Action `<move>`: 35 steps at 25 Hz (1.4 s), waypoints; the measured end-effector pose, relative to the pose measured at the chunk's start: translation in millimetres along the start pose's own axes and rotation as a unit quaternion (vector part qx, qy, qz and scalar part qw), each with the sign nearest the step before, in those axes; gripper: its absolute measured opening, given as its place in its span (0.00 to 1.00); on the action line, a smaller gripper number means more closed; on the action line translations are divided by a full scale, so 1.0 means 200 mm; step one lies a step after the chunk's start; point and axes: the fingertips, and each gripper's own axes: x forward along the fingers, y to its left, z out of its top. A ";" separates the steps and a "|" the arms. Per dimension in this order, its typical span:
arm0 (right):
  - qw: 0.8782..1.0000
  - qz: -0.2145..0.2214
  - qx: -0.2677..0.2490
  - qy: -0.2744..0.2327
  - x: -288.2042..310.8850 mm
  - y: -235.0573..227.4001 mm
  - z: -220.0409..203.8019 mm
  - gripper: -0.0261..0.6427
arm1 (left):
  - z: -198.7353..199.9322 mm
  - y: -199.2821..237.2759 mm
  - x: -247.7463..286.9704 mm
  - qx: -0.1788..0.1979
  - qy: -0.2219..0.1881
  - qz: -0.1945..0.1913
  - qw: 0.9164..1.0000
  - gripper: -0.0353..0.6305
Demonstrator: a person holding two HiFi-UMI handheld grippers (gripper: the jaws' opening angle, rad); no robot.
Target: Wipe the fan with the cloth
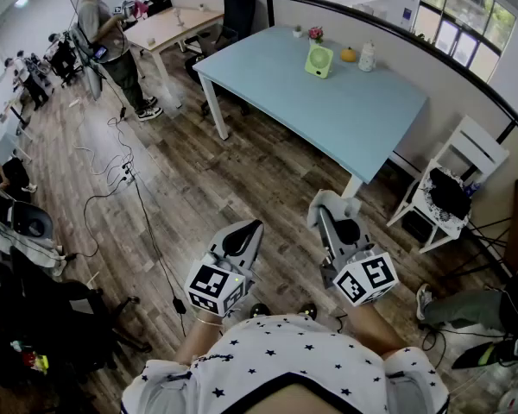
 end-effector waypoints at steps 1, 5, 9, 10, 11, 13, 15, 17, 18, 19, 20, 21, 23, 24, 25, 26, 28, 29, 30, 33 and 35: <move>1.000 -0.001 0.004 -0.001 0.00 -0.01 0.00 0.11 | 0.00 0.00 0.00 0.000 0.000 0.000 1.000 0.10; 1.000 -0.001 0.005 0.001 -0.02 -0.02 0.00 0.11 | 0.00 -0.02 0.01 0.002 0.002 -0.003 1.000 0.10; 1.000 -0.003 0.005 0.004 -0.03 -0.04 -0.01 0.11 | -0.01 -0.04 0.02 0.001 0.005 -0.004 1.000 0.10; 1.000 -0.003 0.007 0.006 -0.04 -0.05 -0.01 0.11 | -0.01 -0.05 0.03 0.000 0.005 -0.005 1.000 0.10; 1.000 -0.005 0.009 0.007 -0.04 -0.06 -0.02 0.11 | -0.01 -0.06 0.04 -0.001 0.006 -0.005 1.000 0.10; 1.000 -0.007 0.019 0.010 -0.06 -0.09 -0.03 0.11 | -0.01 -0.07 0.05 -0.003 0.008 -0.005 1.000 0.10; 0.999 -0.011 0.030 0.010 -0.07 -0.12 -0.04 0.11 | -0.02 -0.09 0.07 -0.003 0.011 -0.005 1.000 0.10; 0.999 -0.014 0.038 0.011 -0.09 -0.14 -0.04 0.11 | -0.02 -0.10 0.09 -0.002 0.014 -0.006 1.000 0.10; 0.999 -0.013 0.041 0.010 -0.10 -0.16 -0.04 0.11 | -0.02 -0.11 0.11 -0.002 0.015 -0.007 1.000 0.10; 0.999 -0.011 0.044 0.009 -0.10 -0.17 -0.04 0.11 | -0.02 -0.12 0.12 -0.001 0.016 -0.008 1.000 0.10; 0.999 -0.010 0.046 0.009 -0.11 -0.19 -0.03 0.11 | -0.02 -0.14 0.14 0.000 0.017 -0.009 1.000 0.10; 0.999 -0.008 0.048 0.008 -0.12 -0.20 -0.03 0.11 | -0.02 -0.15 0.16 0.000 0.017 -0.010 1.000 0.10; 0.999 -0.007 0.050 0.009 -0.15 -0.23 -0.02 0.11 | -0.01 -0.19 0.19 0.002 0.017 -0.013 1.000 0.10; 0.999 -0.008 0.051 0.010 -0.17 -0.24 -0.03 0.11 | -0.01 -0.21 0.21 0.003 0.016 -0.016 1.000 0.10; 0.999 -0.010 0.052 0.011 -0.18 -0.26 -0.03 0.11 | -0.01 -0.23 0.22 0.004 0.015 -0.018 1.000 0.10; 0.998 -0.010 0.053 0.012 -0.20 -0.28 -0.04 0.11 | -0.02 -0.25 0.24 0.004 0.014 -0.020 1.000 0.10; 0.998 -0.008 0.055 0.011 -0.22 -0.31 -0.04 0.11 | -0.02 -0.29 0.26 0.006 0.014 -0.020 1.000 0.10; 0.998 -0.006 0.056 0.011 -0.24 -0.31 -0.03 0.11 | -0.02 -0.30 0.27 0.006 0.014 -0.020 1.000 0.10; 0.998 -0.006 0.055 0.010 -0.25 -0.32 -0.03 0.11 | -0.02 -0.31 0.28 0.007 0.013 -0.020 1.000 0.10; 0.998 -0.006 0.056 0.007 -0.27 -0.34 0.00 0.11 | 0.00 -0.33 0.30 0.010 0.010 -0.021 1.000 0.10; 0.998 -0.008 0.058 0.006 -0.28 -0.35 0.00 0.11 | 0.01 -0.33 0.32 0.011 0.008 -0.020 1.000 0.10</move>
